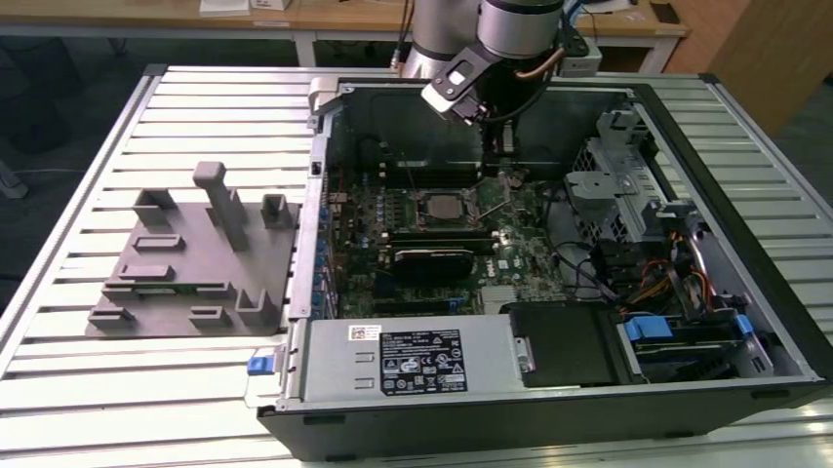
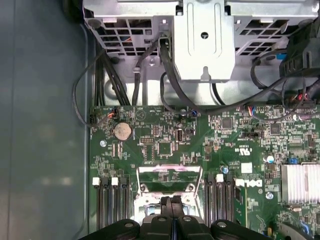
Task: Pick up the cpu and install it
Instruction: 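Close the cpu cover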
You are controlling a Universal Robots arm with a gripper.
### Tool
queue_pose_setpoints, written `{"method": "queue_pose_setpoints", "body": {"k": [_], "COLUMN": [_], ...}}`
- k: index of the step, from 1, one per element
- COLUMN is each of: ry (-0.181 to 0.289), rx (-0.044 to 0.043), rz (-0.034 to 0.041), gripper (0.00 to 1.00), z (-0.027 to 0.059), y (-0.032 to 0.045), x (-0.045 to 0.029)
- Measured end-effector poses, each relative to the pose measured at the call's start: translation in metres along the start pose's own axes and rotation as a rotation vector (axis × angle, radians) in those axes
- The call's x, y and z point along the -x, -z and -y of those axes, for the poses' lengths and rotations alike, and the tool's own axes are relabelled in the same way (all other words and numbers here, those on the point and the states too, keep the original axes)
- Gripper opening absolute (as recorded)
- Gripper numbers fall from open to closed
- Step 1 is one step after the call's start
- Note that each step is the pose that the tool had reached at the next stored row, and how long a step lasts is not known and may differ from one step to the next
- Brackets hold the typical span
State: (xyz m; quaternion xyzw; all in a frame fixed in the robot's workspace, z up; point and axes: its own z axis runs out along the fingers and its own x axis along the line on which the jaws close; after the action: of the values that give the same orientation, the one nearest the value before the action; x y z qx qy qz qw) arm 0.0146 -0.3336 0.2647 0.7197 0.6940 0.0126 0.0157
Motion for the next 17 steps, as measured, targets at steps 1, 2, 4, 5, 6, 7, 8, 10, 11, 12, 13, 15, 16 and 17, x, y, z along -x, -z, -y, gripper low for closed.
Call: {"method": "queue_pose_setpoints", "body": {"k": [1, 2, 4, 5, 6, 7, 8, 10, 11, 12, 13, 15, 16, 17], "ry": [0.0, 0.0, 0.0, 0.0, 0.0, 0.0, 0.0, 0.0, 0.0, 0.0, 0.0, 0.0, 0.0, 0.0], "rx": [0.0, 0.0, 0.0, 0.0, 0.0, 0.0, 0.0, 0.0, 0.0, 0.0, 0.0, 0.0, 0.0, 0.0], "rz": [0.0001, 0.0001, 0.0001, 0.0001, 0.0001, 0.0001, 0.0001, 0.0001, 0.0001, 0.0001, 0.0001, 0.0001, 0.0001, 0.0001], "gripper": [0.11, 0.11, 0.11, 0.11, 0.11, 0.11, 0.11, 0.11, 0.11, 0.11, 0.11, 0.11, 0.11, 0.11], "z": [-0.0009, -0.0019, -0.0037, -0.0045, -0.0054, -0.0062, -0.0071, -0.009, -0.0099, -0.0108, -0.0117, -0.0136, -0.0149, -0.0163], "y": [0.0, -0.0001, -0.0001, -0.0001, -0.0002, -0.0002, -0.0002, -0.0003, -0.0004, -0.0004, -0.0004, -0.0005, -0.0006, -0.0006], "x": [0.0, -0.0001, -0.0001, -0.0001, -0.0002, -0.0002, -0.0002, -0.0003, -0.0003, -0.0004, -0.0004, -0.0005, -0.0005, -0.0006]}}
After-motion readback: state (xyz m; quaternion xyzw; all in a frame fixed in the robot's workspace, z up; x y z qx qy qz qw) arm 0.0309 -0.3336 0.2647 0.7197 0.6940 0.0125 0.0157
